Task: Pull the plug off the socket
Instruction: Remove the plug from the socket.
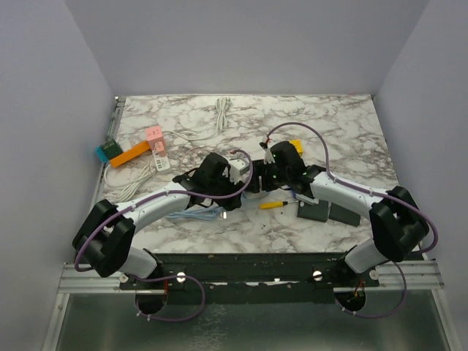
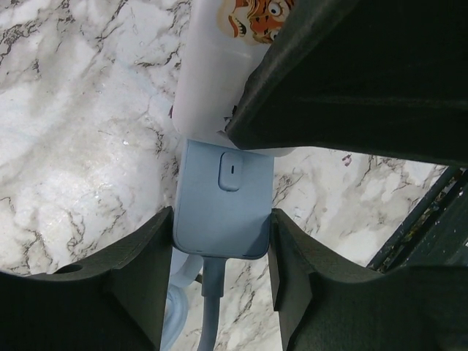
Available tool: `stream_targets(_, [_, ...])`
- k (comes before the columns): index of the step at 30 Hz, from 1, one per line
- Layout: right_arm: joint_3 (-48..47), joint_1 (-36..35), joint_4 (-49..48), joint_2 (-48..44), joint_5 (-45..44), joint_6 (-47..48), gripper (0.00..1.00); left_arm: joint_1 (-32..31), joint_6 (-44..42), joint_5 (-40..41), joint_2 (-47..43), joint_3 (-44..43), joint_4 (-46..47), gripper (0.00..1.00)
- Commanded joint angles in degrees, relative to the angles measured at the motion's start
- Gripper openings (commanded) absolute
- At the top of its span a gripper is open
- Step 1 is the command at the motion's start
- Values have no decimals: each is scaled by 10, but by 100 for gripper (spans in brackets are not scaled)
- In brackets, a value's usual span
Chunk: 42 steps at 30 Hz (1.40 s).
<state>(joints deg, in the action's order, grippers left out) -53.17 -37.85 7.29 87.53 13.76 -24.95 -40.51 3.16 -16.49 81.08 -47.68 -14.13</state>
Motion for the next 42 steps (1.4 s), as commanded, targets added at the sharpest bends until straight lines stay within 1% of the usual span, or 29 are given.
stream_targets(1, [13,-29,-32,-20,-77,-22,1,-1,0,-5,11,-9,-7,0])
stream_targets(4, [16,-48,-37,-27,-105,-23,0,-2,2,-11,15,-10,-7,0])
stream_targets(8, [11,-54,-24,-14,-105,-29,0,-1,0,-13,15,-9,-6,0])
stream_targets(12, [-33,-51,42,21,-120,-20,0,-2,-5,-12,9,-3,-5,0])
stream_targets(20, [-79,9,91,63,-8,-5,0,-8,-13,-14,0,3,-3,0])
stream_targets(26, [-126,33,137,110,15,17,0,-24,-18,-9,0,5,-3,0])
stream_targets(29, [-139,39,149,124,10,23,0,-26,-18,1,-1,5,-4,0])
stream_targets(33, [-145,41,153,118,4,29,0,-26,-13,7,0,3,-5,0])
stream_targets(39, [-122,36,140,97,-9,21,0,-19,-5,2,5,-2,-5,0])
stream_targets(42, [-110,19,140,92,-34,14,0,-10,0,-4,6,-3,-5,0])
